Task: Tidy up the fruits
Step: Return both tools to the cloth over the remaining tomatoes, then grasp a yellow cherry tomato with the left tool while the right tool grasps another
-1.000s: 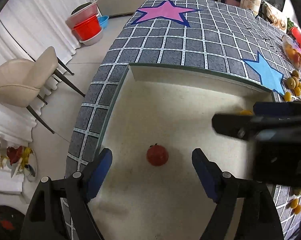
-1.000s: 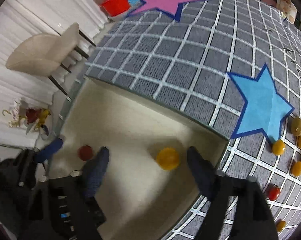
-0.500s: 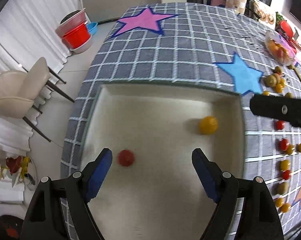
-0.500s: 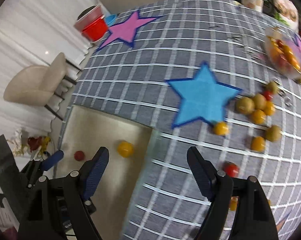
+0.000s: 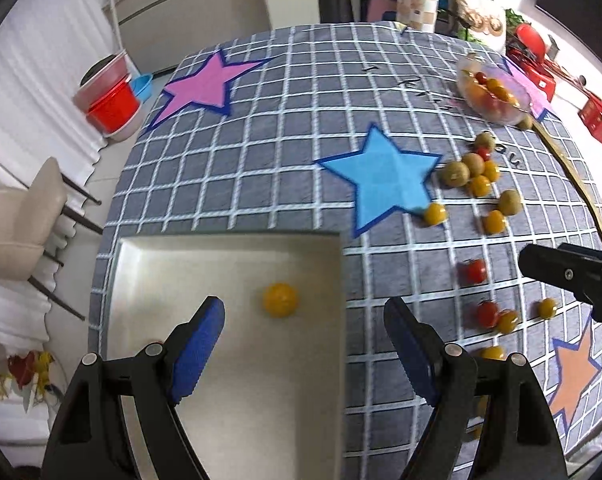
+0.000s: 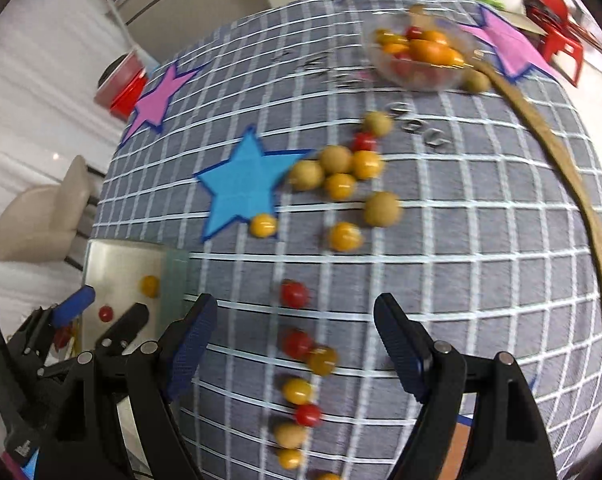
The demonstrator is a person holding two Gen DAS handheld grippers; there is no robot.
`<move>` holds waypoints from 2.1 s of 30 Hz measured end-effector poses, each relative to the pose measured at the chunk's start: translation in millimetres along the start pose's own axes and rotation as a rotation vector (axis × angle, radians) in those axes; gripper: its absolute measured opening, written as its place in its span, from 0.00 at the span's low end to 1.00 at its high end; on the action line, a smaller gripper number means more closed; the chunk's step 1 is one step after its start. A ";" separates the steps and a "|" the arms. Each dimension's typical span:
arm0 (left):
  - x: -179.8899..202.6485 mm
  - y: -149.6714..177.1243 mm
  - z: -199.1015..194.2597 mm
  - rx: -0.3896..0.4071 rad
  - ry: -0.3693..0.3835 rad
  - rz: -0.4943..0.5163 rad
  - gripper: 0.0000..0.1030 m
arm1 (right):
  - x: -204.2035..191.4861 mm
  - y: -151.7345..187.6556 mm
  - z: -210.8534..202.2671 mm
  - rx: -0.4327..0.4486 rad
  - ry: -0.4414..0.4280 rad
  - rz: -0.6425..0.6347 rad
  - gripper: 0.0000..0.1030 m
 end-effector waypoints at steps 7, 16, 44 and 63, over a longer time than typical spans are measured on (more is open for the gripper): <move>31.7 -19.1 4.7 -0.002 0.020 0.037 0.81 | 45.1 -0.1 -11.1 0.008 0.030 0.059 0.81; 56.3 -35.9 23.4 -0.022 0.027 0.050 0.81 | 80.2 5.6 -12.2 0.000 0.063 0.086 0.81; 90.8 -70.1 82.7 -0.037 0.059 0.075 0.77 | 86.7 45.5 15.6 -0.039 0.166 -0.123 0.81; 124.7 -63.0 61.8 -0.014 0.194 0.082 0.21 | 58.3 44.8 26.6 -0.007 0.201 -0.221 0.22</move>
Point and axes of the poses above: each gripper's, at about its wrist camera, not at the fingertips, and z roughly the way its jaws point, x to its right, y to its underside, the point moved 8 cm from there along z, roughly the way its jaws point, and after that the axes turned 10 degrees about z, right-handed, at the moved point
